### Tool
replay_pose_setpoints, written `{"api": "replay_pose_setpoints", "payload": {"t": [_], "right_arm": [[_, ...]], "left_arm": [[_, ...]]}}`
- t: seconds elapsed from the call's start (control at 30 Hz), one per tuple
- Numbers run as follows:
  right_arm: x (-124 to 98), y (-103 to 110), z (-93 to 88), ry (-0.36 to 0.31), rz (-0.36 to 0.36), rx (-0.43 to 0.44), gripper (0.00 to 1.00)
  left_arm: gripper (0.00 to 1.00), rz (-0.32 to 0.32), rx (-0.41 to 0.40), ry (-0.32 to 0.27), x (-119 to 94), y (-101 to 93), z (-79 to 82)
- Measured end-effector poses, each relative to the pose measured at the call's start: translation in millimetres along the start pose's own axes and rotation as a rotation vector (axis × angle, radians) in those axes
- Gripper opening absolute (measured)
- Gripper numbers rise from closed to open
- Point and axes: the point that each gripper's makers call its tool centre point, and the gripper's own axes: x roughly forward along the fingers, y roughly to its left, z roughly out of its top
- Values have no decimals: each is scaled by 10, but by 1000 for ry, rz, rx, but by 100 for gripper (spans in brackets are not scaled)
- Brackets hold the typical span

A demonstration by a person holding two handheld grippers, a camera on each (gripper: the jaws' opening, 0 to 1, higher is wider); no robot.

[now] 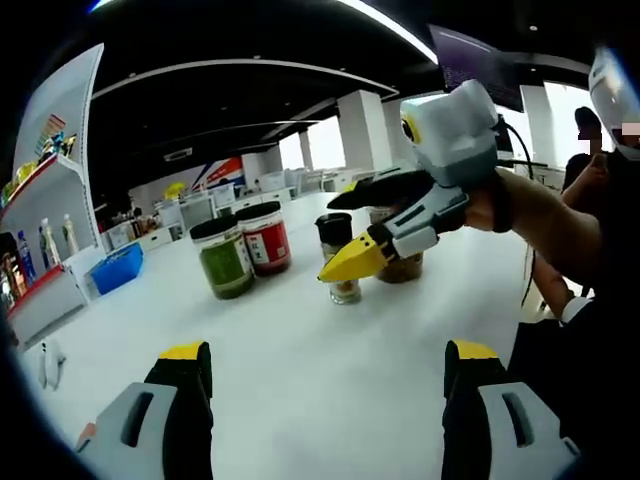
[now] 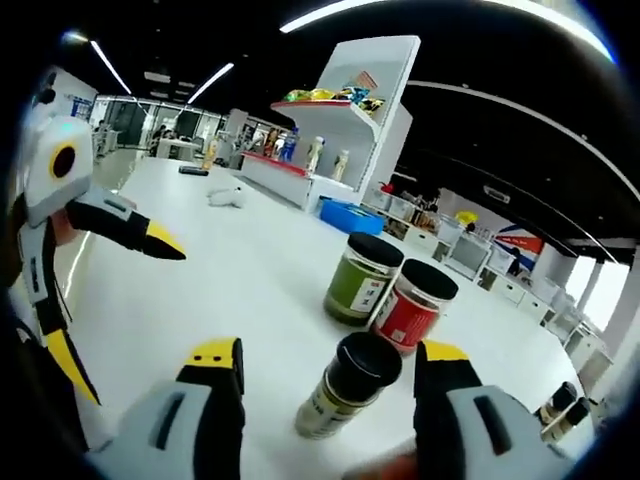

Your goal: Pick up the mixed condiments and ingredients on the table and sort them into separate groups

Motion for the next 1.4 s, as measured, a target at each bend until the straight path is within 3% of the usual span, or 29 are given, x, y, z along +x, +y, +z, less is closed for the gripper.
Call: {"api": "replay_pose_setpoints", "payload": {"t": [0.27,0.57,0.87,1.07,1.4], "right_arm": [[64,-43,-48,20,-24,16,55],[120,-155,-121,41,-73,-50,42],[99,-211,-163,59,-78,-74,33],[95,-196,-182,72,-69,-69,32],[104,-194,-118,36,-37,-33,29]], "left_arm": [[93,-12,3,1,12,-41,-14],[93,-22,-1,-12,-6,-53,14],[93,-15,6,-20,-32,-28,39],[93,-18,7,-17,-33,-40,34],[91,-23,11,-15,-27,-53,36]]}}
